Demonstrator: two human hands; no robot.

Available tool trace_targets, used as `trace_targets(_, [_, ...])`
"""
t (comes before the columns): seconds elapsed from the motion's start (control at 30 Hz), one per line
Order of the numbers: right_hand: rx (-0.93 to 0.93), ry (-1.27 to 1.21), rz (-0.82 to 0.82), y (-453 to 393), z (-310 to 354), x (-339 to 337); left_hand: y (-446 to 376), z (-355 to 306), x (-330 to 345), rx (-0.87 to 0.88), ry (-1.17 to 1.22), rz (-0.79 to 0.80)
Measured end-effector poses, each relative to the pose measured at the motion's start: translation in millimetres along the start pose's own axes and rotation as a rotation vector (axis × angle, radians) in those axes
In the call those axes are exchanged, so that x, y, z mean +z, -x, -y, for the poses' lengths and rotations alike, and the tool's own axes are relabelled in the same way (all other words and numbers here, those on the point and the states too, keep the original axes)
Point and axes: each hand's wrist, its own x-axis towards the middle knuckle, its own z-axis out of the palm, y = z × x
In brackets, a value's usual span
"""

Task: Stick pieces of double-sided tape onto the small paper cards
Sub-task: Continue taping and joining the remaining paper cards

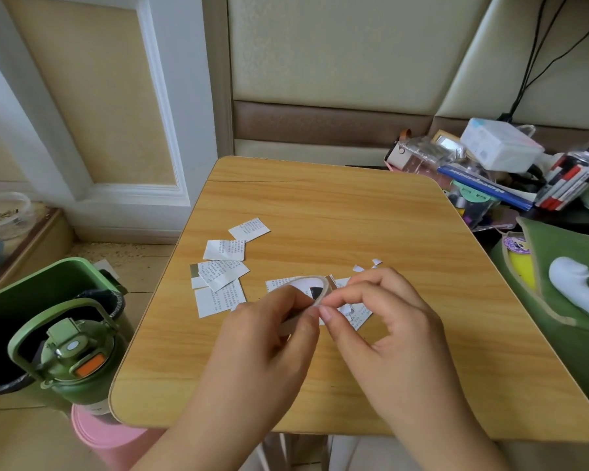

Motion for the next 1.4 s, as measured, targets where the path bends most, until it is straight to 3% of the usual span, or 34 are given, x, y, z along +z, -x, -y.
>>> trace_targets(0.2, [-0.074,-0.031,0.029,-0.3,-0.4,1.9,-3.4,-2.8,-4.1,-0.016,-0.045,-0.017])
trace_targets(0.5, [-0.171,-0.071,0.064,1.8,-5.5,1.5,-4.2,-9.3,-10.4,-0.26,0.214,0.116])
trace_targets(0.63, [-0.165,-0.004,0.13,0.2,-7.0,-1.8,-7.5,-5.5,-12.7,-0.255,0.232,0.208])
trace_targets(0.8, [-0.231,0.06,0.145,0.2,-6.5,-0.2,-8.0,-4.6,-13.0,-0.26,0.288,0.208])
trace_targets(0.87, [-0.234,0.012,0.19,2.1,-7.4,-5.5,-9.5,-2.6,-13.4,-0.3,0.411,0.225])
trace_targets(1.0, [0.027,-0.392,0.32,7.1,-6.6,-18.7,-14.0,5.0,-13.9,-0.391,0.581,0.138])
trace_targets(1.17, [0.437,-1.036,0.214,9.0,-4.0,-11.9,-9.9,6.3,-4.5,-0.404,0.646,0.089])
trace_targets(1.27, [0.536,-1.106,0.202,11.1,-2.1,-7.1,-6.6,-2.9,-1.6,-0.379,0.747,0.173])
trace_targets(1.4, [0.545,-1.107,0.184,14.6,-2.5,-4.7,-4.1,-7.4,1.3,-0.424,0.834,0.169])
